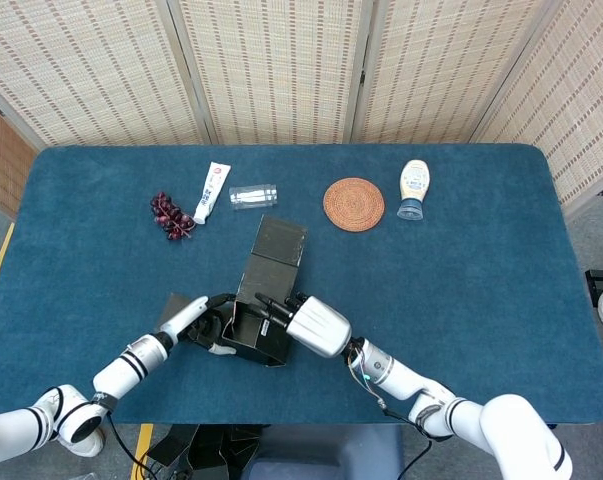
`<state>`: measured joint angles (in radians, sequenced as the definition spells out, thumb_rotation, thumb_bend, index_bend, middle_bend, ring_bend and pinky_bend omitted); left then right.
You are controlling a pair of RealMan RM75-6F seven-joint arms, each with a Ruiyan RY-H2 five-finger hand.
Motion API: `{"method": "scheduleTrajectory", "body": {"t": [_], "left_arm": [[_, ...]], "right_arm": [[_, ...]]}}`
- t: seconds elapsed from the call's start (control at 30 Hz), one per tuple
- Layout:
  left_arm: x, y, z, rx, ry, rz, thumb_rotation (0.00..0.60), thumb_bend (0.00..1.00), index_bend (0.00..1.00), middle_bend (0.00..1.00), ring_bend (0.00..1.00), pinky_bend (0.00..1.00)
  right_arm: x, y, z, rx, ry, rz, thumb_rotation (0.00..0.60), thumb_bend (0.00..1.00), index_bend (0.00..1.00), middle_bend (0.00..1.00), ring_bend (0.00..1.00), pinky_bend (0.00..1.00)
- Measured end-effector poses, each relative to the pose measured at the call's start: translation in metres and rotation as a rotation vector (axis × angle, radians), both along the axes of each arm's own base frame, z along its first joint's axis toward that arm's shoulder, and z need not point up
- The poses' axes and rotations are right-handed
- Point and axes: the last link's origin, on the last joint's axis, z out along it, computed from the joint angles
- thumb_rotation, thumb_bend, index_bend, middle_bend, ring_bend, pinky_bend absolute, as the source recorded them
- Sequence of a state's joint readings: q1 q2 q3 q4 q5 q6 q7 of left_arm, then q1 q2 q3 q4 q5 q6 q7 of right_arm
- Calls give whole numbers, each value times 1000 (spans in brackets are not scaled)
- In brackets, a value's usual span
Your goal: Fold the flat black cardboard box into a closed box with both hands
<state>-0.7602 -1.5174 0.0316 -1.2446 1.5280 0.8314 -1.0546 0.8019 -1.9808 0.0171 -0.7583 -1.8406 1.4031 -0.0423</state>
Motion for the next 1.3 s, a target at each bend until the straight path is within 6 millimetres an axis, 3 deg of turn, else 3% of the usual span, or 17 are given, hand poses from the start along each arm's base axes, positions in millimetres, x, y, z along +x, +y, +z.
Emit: {"method": "scheduleTrajectory", "body": {"t": [0.5, 1.3], "left_arm": [[-12, 4, -11, 3, 72, -21, 600, 96, 184, 206, 594, 787], [-16, 10, -13, -15, 101, -32, 600, 95, 211, 206, 592, 786]], "right_arm": [[1, -7, -21, 31, 54, 45, 600, 60, 57, 124, 550, 668], [20, -28, -20, 30, 65, 114, 600, 89, 60, 123, 584, 668]]}}
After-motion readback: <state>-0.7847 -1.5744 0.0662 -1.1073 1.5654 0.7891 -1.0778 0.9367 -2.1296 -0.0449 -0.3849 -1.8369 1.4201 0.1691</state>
